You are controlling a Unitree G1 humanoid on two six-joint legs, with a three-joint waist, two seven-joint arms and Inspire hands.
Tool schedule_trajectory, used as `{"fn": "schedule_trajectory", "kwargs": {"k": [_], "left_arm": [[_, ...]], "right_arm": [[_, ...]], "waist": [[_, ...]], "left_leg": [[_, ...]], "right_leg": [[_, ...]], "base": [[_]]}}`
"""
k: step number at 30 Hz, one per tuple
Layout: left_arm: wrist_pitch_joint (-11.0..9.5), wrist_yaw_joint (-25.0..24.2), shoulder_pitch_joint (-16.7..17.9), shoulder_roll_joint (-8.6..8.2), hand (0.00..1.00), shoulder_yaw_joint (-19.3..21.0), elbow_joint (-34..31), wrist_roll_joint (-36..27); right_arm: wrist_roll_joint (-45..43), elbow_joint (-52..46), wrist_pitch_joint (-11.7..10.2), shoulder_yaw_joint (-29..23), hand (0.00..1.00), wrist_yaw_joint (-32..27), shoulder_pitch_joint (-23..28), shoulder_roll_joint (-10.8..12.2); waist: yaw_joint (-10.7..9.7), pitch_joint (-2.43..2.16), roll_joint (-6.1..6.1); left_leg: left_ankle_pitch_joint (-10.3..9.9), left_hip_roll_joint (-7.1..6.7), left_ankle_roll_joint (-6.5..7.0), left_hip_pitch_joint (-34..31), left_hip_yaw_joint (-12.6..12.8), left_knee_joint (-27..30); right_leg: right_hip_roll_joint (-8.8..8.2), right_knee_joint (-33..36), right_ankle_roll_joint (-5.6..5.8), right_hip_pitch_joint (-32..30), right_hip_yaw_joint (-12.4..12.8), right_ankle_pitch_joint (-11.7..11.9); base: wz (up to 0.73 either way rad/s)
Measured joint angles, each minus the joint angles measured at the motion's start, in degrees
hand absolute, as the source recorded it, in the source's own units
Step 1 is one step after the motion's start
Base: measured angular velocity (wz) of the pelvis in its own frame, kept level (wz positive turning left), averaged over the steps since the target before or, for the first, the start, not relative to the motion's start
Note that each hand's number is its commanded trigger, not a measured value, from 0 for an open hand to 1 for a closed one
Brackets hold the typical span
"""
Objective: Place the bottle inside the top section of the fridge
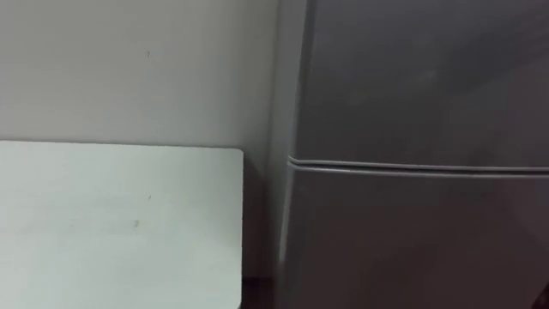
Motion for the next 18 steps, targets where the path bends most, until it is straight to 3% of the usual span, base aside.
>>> {"fn": "schedule_trajectory", "kwargs": {"k": [3, 9, 18], "left_arm": [[-0.1, 0.5, 0.0, 0.04, 0.0, 2.1, -0.1, -0.1], [-0.4, 2.5, -0.2, 0.03, 0.0, 2.6, -0.1, -0.3], [-0.5, 4.6, 0.3, -0.25, 0.0, 2.6, -0.8, -3.1]], "right_arm": [[1.0, 2.5, 0.0, -3.7, 0.0, -1.6, 3.9, -0.9], [5.7, 4.6, 0.0, -5.3, 0.0, -2.8, 9.3, -0.9], [21.2, 13.7, 0.0, -8.2, 0.0, -5.6, 16.2, -0.8]], "waist": [[-0.1, -0.28, -0.74], [-0.3, -0.01, -0.85], [-1.6, 0.15, 0.15]], "left_leg": [[0.0, -0.03, 0.04, 0.0, 0.0, 0.1], [-0.1, 0.01, 0.12, 0.7, 0.8, 0.0], [-0.1, 0.05, 0.14, 0.8, 1.2, -0.3]], "right_leg": [[-0.05, 0.0, 0.03, 0.2, 0.0, 0.0], [0.01, 0.1, 0.1, 0.1, 1.3, -0.2], [0.03, 0.0, 0.1, 0.1, 1.3, -0.2]], "base": [[0.0], [-0.07], [0.0]]}}
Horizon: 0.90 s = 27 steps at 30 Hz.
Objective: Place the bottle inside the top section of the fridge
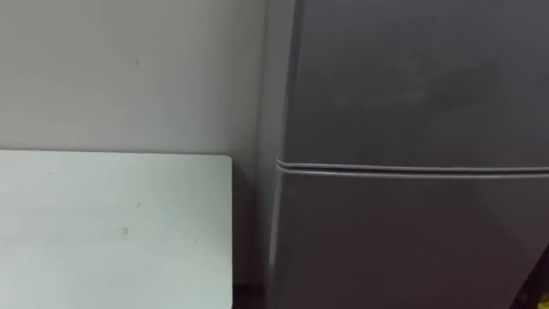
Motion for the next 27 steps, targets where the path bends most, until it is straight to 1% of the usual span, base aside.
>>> {"fn": "schedule_trajectory", "kwargs": {"k": [2, 4, 5, 6, 7, 8, 9, 10, 12, 14, 15, 16, 18, 19, 20, 21, 22, 23, 25, 27], "left_arm": [[0.0, 0.0, -0.5, -0.02, 0.0, 0.0, -0.1, 0.1], [0.0, 0.1, -0.6, -0.06, 0.0, 0.0, -0.1, 0.0], [0.0, 0.1, -0.6, -0.14, 0.0, -0.1, -0.1, -0.1], [0.0, 0.2, -0.5, -0.28, 0.0, 0.0, 0.0, -1.0], [0.0, 0.2, -0.5, -0.34, 0.0, -0.1, 0.0, -1.2], [0.0, 0.2, -0.5, -0.46, 0.0, -0.1, 0.0, -2.1], [0.0, 0.2, -0.5, -0.6, 0.0, -0.1, 0.0, -2.4], [0.0, 0.2, -0.5, -0.67, 0.0, -0.1, -0.1, -3.0], [0.0, 0.2, -0.6, -0.98, 0.0, -0.1, -0.5, -4.4], [0.0, 0.1, -0.5, -1.15, 0.0, -0.2, -0.5, -4.5], [0.0, 0.1, -0.5, -1.36, 0.0, -0.3, -0.5, -4.7], [0.0, 0.1, -0.5, -1.49, 0.0, -0.3, -0.4, -5.5], [0.0, 0.1, -0.6, -2.03, 0.0, -0.6, 0.2, -7.7], [0.0, 0.1, -0.3, -2.14, 0.0, -0.6, 0.2, -8.2], [0.0, 0.1, -0.1, -2.33, 0.0, -0.9, 0.3, -8.5], [-0.2, 0.2, -0.3, -2.5, 0.0, -1.2, 1.2, -8.7], [-0.2, 0.2, -0.5, -2.66, 0.0, -1.2, 1.8, -8.7], [-0.2, 0.2, -0.6, -3.13, 0.0, -1.2, 2.4, -8.8], [-0.4, 0.6, -0.8, -3.73, 0.0, -1.9, 3.0, -9.1], [-1.1, 1.1, -0.8, -4.23, 0.0, -3.2, 4.8, -10.0]], "right_arm": [[2.7, 2.8, 0.0, 0.0, 0.0, 0.0, 1.8, 0.7], [5.3, 5.1, 0.0, -0.3, 0.0, 0.1, 3.5, 2.2], [6.9, 6.4, 0.0, -0.5, 0.0, -0.1, 4.2, 3.6], [8.2, 8.3, -0.1, -0.9, 0.0, 0.0, 4.7, 5.2], [9.2, 8.8, -0.1, -1.0, 0.0, -0.3, 5.0, 6.2], [11.2, 8.9, -0.1, -0.9, 0.0, -0.7, 6.3, 8.0], [13.5, 8.9, 0.0, -0.9, 0.0, -1.0, 7.3, 9.8], [14.4, 9.2, 0.0, -0.9, 0.0, -1.1, 7.6, 10.6], [17.9, 11.1, 0.0, -0.9, 0.0, -1.0, 8.8, 13.3], [19.9, 13.2, 0.0, -0.7, 0.0, -0.7, 9.5, 14.7], [19.8, 14.2, -0.2, 0.1, 0.0, -0.6, 10.0, 15.7], [19.8, 15.1, -0.2, 0.9, 0.0, -0.4, 10.3, 16.0], [19.7, 17.4, -0.2, 3.4, 0.0, 0.3, 11.8, 18.3], [19.3, 17.7, -0.1, 3.9, 0.0, 0.9, 12.3, 19.0], [17.7, 18.2, -0.1, 4.8, 0.0, 1.8, 13.2, 20.6], [14.5, 19.7, -0.1, 6.3, 0.0, 2.7, 13.5, 21.5], [13.4, 20.3, 0.0, 6.7, 0.0, 3.2, 13.5, 22.0], [11.8, 21.6, 0.0, 7.5, 0.0, 4.1, 13.6, 22.8], [8.9, 25.2, 0.0, 10.5, 0.0, 5.9, 13.9, 22.9], [5.4, 28.9, 0.1, 14.4, 0.0, 8.4, 13.9, 23.1]], "waist": [[0.1, 0.05, 0.27], [0.0, 0.04, 0.6], [0.0, -0.03, 0.97], [0.1, -0.2, 1.43], [0.1, -0.29, 1.67], [0.0, -0.32, 2.03], [-0.1, -0.25, 2.48], [-0.1, -0.24, 2.67], [-0.2, -0.18, 2.97], [-0.2, -0.16, 3.02], [-0.2, -0.06, 3.24], [-0.3, -0.06, 3.23], [-0.2, -0.03, 3.46], [-0.2, -0.01, 3.56], [-0.2, 0.0, 3.69], [-0.1, 0.01, 4.06], [-0.1, -0.01, 4.23], [-0.2, 0.01, 4.77], [-0.2, -0.07, 5.1], [0.2, 0.06, 5.79]], "left_leg": [[0.0, 0.03, -0.04, -0.1, 0.2, -0.2], [0.0, 0.01, -0.04, -0.2, 0.4, -0.4], [0.0, 0.01, -0.04, -0.2, 0.7, -0.6], [0.0, 0.03, -0.04, -0.2, 1.1, -0.8], [-0.1, 0.02, -0.05, -0.1, 1.1, -0.9], [-0.1, -0.01, -0.06, -0.1, 1.2, -1.1], [-0.1, 0.01, -0.06, 0.0, 1.4, -1.2], [0.0, 0.01, -0.06, 0.0, 1.5, -1.2], [-0.1, 0.0, -0.07, 0.3, 1.5, -1.3], [-0.1, -0.06, -0.1, 0.6, 1.6, -1.6], [-0.2, -0.08, -0.13, 0.7, 1.7, -1.6], [-0.2, -0.1, -0.13, 0.7, 1.7, -1.6], [-0.3, -0.1, -0.13, 0.9, 1.6, -1.6], [-0.3, -0.1, -0.14, 1.0, 1.6, -1.6], [-0.3, -0.09, -0.15, 1.0, 1.6, -1.6], [-0.3, -0.09, -0.17, 1.0, 1.6, -1.7], [-0.3, -0.1, -0.17, 1.0, 1.6, -1.7], [-0.3, -0.1, -0.17, 1.0, 1.6, -1.7], [-0.3, -0.1, -0.17, 1.5, 2.0, -2.0], [-0.4, -0.08, -0.25, 1.9, 2.7, -2.3]], "right_leg": [[0.07, -0.1, 0.0, -0.1, 0.4, 0.0], [0.08, -0.1, 0.03, -0.3, 0.8, 0.0], [0.1, -0.1, 0.05, -0.6, 1.2, -0.1], [0.16, 0.1, 0.04, -0.8, 1.4, -0.1], [0.17, 0.1, 0.04, -0.8, 1.4, -0.1], [0.17, 0.1, 0.06, -0.8, 1.4, -0.1], [0.17, 0.2, 0.05, -0.9, 1.4, -0.1], [0.16, 0.2, 0.05, -0.9, 1.4, -0.1], [0.11, 0.3, 0.05, -0.9, 1.3, -0.2], [0.05, 0.3, 0.08, -0.8, 1.5, -0.5], [0.01, 0.4, 0.13, -0.8, 1.6, -0.7], [-0.01, 0.4, 0.14, -0.8, 1.6, -0.8], [-0.02, 0.5, 0.14, -0.9, 1.8, -0.8], [0.01, 0.4, 0.14, -0.8, 1.9, -0.8], [0.04, 0.4, 0.13, -0.8, 2.0, -0.8], [0.05, 0.3, 0.13, -0.8, 1.9, -0.8], [0.04, 0.3, 0.13, -0.9, 2.0, -0.8], [0.05, 0.3, 0.14, -1.0, 2.1, -0.8], [0.08, 0.4, 0.16, -0.9, 2.6, -0.9], [0.03, 1.2, 0.15, -1.0, 3.0, -1.3]], "base": [[-0.03], [-0.08], [-0.14], [-0.14], [-0.09], [-0.06], [-0.05], [-0.04], [0.0], [-0.02], [-0.04], [0.0], [0.0], [0.0], [0.0], [0.0], [-0.04], [-0.06], [-0.1], [-0.12]]}}
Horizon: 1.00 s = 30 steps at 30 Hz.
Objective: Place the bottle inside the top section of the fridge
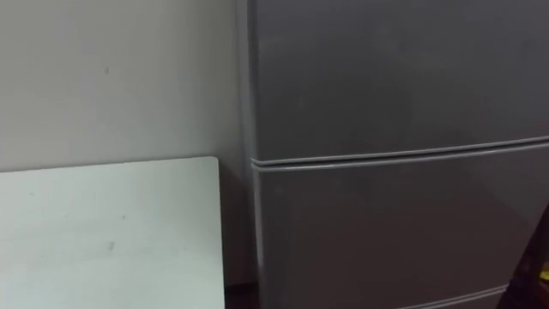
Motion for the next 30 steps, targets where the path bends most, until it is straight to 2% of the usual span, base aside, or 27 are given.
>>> {"fn": "schedule_trajectory", "kwargs": {"k": [5, 9, 17, 21, 23, 30], "left_arm": [[-0.7, 0.0, -0.9, -0.01, 0.0, -0.9, 2.6, 0.0], [-1.2, 0.1, -1.0, -0.23, 0.0, -1.6, 2.8, 0.1], [-3.2, 0.6, -2.2, -0.11, 0.0, -4.9, 2.7, 0.8], [-3.6, 0.5, -2.9, -0.09, 0.0, -6.1, 2.7, 1.3], [-3.8, 0.3, -3.7, -0.16, 0.0, -6.1, 2.8, 1.4], [-4.3, -0.1, -4.9, -1.17, 0.0, -6.1, 2.8, 1.5]], "right_arm": [[-7.1, 6.8, 0.5, 6.2, 0.0, 7.6, -0.2, 0.1], [-14.3, 7.1, 1.2, 11.5, 0.0, 15.0, 0.5, 0.2], [-24.4, 9.0, 1.2, 17.3, 0.0, 24.6, 0.1, 0.6], [-25.1, 9.8, 1.2, 20.8, 0.0, 28.5, -0.4, 0.9], [-25.4, 10.8, 1.3, 21.0, 0.0, 30.2, -1.0, 1.7], [-26.4, 11.3, 2.0, 22.0, 0.0, 34.5, -2.8, 3.0]], "waist": [[0.0, -0.02, 0.33], [0.4, -0.02, 0.28], [1.8, -0.06, 0.17], [2.8, 0.0, 0.1], [3.3, 0.11, 0.05], [4.5, 0.04, 0.45]], "left_leg": [[-0.1, 0.11, -0.13, 0.5, 0.4, -0.2], [-0.2, 0.17, -0.21, 0.4, 0.6, -0.3], [-0.2, 0.11, -0.21, 0.1, 0.4, -0.2], [-0.3, 0.13, -0.21, 0.0, 0.2, 0.0], [-0.4, 0.14, -0.2, -0.3, 0.0, 0.4], [-0.6, 0.04, -0.03, -0.6, -0.7, 0.8]], "right_leg": [[0.1, 0.1, -0.1, 0.0, 0.2, -0.1], [0.18, 0.0, -0.12, -0.2, 0.4, -0.2], [0.13, -0.2, -0.08, 0.0, 0.0, -0.2], [0.13, -0.3, -0.08, -0.2, -0.2, -0.2], [0.08, -0.3, -0.09, -0.2, -0.4, -0.2], [-0.05, -0.4, -0.03, 0.0, -0.7, -0.2]], "base": [[-0.04], [-0.03], [0.01], [0.0], [0.06], [0.02]]}}
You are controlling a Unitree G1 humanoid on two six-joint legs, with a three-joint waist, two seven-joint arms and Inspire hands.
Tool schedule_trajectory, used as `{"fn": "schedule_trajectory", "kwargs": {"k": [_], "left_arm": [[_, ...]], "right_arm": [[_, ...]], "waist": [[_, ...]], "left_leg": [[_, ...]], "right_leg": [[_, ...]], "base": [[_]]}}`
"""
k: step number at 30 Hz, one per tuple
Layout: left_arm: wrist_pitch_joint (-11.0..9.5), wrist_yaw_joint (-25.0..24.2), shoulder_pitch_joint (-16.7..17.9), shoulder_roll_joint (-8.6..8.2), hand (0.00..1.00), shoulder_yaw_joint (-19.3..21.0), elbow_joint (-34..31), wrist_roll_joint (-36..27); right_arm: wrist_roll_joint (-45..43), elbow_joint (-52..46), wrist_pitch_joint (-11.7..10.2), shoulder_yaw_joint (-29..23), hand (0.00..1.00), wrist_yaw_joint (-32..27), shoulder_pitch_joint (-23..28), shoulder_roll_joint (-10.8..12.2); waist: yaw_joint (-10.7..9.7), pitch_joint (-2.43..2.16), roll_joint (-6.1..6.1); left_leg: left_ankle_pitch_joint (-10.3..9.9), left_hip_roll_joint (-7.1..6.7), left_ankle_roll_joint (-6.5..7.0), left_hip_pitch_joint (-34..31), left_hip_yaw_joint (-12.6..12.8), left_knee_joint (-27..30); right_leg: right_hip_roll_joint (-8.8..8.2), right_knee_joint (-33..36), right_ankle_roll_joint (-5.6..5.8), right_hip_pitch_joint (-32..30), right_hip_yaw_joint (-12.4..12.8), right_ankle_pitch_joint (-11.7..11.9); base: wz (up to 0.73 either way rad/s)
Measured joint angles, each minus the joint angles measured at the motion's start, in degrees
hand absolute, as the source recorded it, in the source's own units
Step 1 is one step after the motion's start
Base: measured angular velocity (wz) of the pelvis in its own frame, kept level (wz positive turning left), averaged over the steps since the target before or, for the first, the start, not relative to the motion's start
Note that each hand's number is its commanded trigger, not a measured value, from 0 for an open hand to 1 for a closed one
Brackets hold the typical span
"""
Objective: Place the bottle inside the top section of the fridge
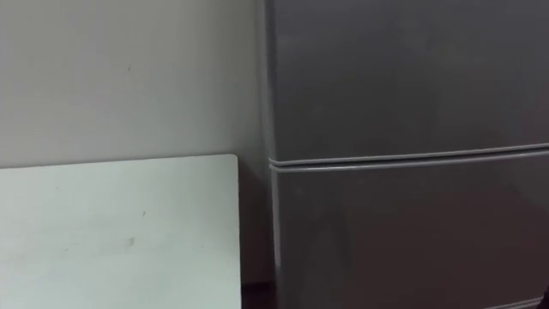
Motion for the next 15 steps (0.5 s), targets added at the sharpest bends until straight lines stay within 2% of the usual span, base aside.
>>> {"fn": "schedule_trajectory", "kwargs": {"k": [5, 15], "left_arm": [[0.0, -0.3, 0.1, -0.98, 0.0, 0.0, 0.0, 0.0], [-0.8, -1.0, 0.1, -0.95, 0.0, 0.2, 1.2, 1.5]], "right_arm": [[0.0, 0.3, 0.0, 0.5, 0.0, 2.0, 0.0, 0.1], [0.0, 3.5, -0.1, 0.4, 0.0, 3.9, -1.2, 0.1]], "waist": [[0.1, -0.04, 0.05], [0.1, -0.06, -0.27]], "left_leg": [[0.0, -0.02, -0.01, -0.7, -0.5, 0.4], [0.0, -0.01, -0.02, -0.8, -0.8, 0.5]], "right_leg": [[-0.08, -0.2, 0.04, 0.0, -0.8, 0.0], [-0.03, -0.6, 0.04, 0.2, -1.0, 0.0]], "base": [[0.08], [0.0]]}}
